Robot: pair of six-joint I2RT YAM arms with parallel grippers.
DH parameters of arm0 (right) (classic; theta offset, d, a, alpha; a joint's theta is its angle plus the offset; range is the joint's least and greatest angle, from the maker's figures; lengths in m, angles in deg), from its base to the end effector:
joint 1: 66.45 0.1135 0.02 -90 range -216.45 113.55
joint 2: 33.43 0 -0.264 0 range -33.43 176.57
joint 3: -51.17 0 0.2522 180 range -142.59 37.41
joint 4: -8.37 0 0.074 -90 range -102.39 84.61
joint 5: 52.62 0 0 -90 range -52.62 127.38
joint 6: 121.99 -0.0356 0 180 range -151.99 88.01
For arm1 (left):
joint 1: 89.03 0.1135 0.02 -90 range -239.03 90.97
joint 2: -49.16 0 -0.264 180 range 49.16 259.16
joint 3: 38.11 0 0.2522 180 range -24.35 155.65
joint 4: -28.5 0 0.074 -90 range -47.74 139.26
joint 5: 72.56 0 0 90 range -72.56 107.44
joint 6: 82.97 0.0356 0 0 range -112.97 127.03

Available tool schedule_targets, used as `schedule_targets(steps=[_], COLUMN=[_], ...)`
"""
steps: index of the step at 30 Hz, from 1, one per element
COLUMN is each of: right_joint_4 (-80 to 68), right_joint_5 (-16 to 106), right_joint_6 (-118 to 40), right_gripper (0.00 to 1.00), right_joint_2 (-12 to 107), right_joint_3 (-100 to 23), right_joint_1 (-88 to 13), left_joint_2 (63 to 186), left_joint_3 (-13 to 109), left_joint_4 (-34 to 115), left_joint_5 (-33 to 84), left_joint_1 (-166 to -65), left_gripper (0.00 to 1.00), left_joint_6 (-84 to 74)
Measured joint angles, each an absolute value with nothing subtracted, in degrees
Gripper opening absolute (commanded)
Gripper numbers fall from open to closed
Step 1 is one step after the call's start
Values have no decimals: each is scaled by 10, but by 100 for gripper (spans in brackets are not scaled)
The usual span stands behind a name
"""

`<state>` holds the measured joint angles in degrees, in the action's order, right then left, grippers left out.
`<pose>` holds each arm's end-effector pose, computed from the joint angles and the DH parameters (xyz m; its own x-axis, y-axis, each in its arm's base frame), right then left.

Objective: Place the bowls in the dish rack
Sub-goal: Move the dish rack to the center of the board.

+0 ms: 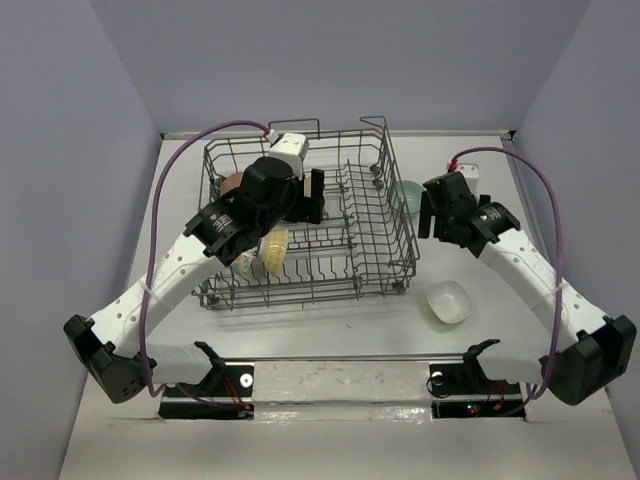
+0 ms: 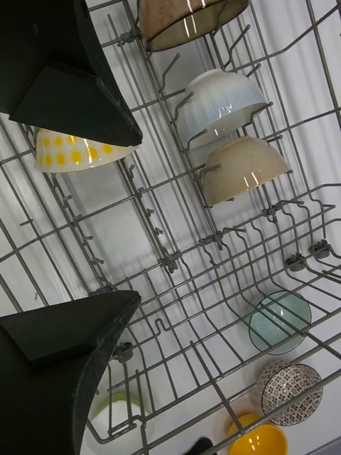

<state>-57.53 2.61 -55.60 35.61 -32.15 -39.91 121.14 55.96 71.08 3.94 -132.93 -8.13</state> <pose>0.2185 0.0864 0.3413 -0.6627 0.0367 -0.7480 0.2348 0.9586 -0.1610 0.2030 -0.1838 0.4214 -0.3786 0.0114 -0.9255 0.4327 0.8861 -0.1661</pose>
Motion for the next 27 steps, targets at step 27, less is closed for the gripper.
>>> schedule_targets(steps=[27], right_joint_4=[-568], right_joint_5=[112], right_joint_6=[-569], right_gripper=[93], right_joint_2=[555], right_joint_3=[-361], right_joint_1=[-342], left_joint_2=[1184], left_joint_3=[492], left_joint_4=[656], left_joint_5=[46], left_joint_1=[-1329], left_gripper=[94], left_joint_6=[-78])
